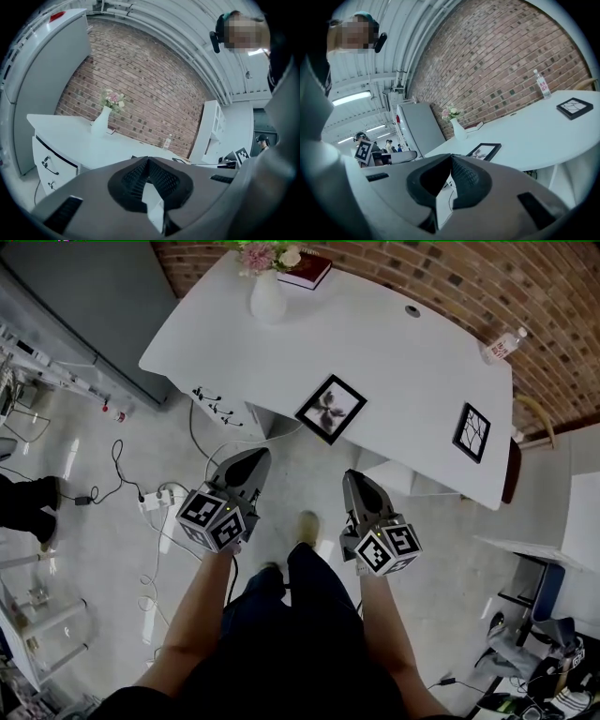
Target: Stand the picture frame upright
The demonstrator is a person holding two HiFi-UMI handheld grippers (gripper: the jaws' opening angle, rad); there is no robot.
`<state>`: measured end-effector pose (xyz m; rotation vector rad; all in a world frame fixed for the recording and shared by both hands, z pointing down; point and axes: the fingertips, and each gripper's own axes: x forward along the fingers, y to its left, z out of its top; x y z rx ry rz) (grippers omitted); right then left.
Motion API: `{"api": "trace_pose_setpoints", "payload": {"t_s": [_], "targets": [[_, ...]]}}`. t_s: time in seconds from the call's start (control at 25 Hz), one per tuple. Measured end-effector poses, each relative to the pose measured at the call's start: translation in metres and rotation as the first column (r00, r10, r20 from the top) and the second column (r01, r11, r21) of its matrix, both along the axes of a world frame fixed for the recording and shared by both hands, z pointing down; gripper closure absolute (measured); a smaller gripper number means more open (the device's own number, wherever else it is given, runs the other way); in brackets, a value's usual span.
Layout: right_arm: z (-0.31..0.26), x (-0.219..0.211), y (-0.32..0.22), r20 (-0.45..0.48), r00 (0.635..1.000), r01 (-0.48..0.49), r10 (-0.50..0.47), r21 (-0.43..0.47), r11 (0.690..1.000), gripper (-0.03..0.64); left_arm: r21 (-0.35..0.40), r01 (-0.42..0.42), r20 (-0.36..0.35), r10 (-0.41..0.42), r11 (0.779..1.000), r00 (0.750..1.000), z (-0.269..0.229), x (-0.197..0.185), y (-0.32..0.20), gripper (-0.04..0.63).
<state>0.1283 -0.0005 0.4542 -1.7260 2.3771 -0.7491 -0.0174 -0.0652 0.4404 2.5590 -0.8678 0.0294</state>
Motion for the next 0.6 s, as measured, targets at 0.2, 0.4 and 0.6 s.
{"api": "trace_pose_setpoints", "payload": {"t_s": [0.2,0.4,0.6], "targets": [[0.017,0.018,-0.022,0.007,1.0,0.023,-0.023,-0.029,0.999,0.615,-0.064,0.0,-0.023,-0.001,0.998,1.0,0.02,0.029,-0.018,0.595],[0.035,0.026,-0.038,-0.012,0.998,0.06,-0.061,-0.056,0.997,0.615,-0.115,-0.01,-0.015,0.008,0.993,1.0,0.041,0.054,-0.025,0.595],[0.051,0.031,-0.051,-0.021,0.995,0.1,-0.102,-0.078,0.992,0.615,-0.176,-0.016,0.01,0.018,0.984,1.0,0.065,0.073,-0.033,0.595]]}}
